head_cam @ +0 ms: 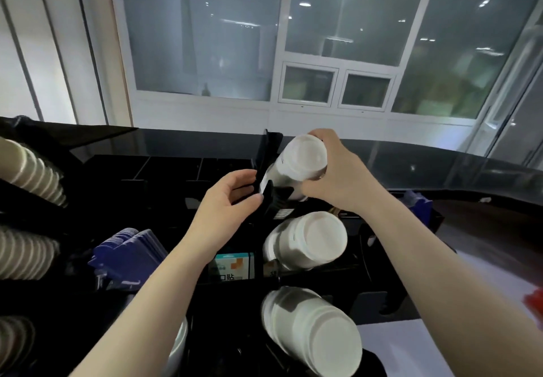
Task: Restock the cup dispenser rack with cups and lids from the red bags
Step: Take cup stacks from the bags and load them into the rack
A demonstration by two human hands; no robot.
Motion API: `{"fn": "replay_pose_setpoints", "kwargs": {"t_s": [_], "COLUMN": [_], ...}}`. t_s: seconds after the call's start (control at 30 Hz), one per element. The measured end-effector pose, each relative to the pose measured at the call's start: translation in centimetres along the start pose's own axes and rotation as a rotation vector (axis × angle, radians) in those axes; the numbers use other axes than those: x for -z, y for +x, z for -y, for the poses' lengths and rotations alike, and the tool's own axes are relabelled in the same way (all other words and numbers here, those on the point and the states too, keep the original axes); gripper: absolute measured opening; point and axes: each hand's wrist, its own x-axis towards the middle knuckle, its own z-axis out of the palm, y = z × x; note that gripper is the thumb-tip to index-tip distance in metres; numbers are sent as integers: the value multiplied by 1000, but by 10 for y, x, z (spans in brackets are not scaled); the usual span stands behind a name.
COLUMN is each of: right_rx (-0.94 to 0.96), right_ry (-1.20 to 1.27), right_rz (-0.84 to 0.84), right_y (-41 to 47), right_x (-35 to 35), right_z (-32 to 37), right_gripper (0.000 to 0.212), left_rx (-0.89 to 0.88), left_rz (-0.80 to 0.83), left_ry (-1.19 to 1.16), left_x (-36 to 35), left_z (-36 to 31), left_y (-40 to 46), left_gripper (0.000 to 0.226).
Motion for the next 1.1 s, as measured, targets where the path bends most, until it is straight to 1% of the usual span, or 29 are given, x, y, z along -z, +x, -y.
{"fn": "replay_pose_setpoints", "kwargs": {"t_s": [0.07, 0.2, 0.33, 0.5, 0.57, 0.7, 0.8, 0.9, 0.97, 1.0, 1.1], "right_rx": [-11, 9, 0, -49, -44, -28, -37, -14, 6, 12, 9], "right_ry": [-12, -16, 23, 86, 116, 164, 201, 212, 216, 216, 213], "right_rz": [-11, -26, -88, -163, -179, -193, -220, -251, -266, -270, -284], "right_y": [-2, 0, 0, 0, -1, -2, -4, -7, -8, -8, -8], "right_x": [-1, -7, -15, -21, -22, -22, -22, -25, -26, -26, -25], "right_z": [-2, -1, -3, -8, -10, -15, -19, -20, -20, -22, -26], "right_gripper": [71, 78, 78, 81, 82, 84, 81, 81, 83, 82, 79], "left_rx": [10, 34, 33, 41, 36, -2, -29, -110, -125, -123, -177], "left_rz": [60, 101, 179, 228, 228, 164, 169, 250, 281, 269, 248], "left_ry": [37, 14, -24, -17, -3, 35, -2, -37, 47, 105, 229], "left_x": [-2, -3, -9, -13, -16, -20, -21, -21, -22, -22, -21], "left_z": [5, 12, 20, 30, 31, 36, 31, 29, 36, 40, 49], "left_y": [6, 19, 27, 28, 27, 26, 25, 26, 26, 26, 27], "left_gripper": [44, 60, 63, 68, 62, 35, 27, 39, 59, 64, 69]}}
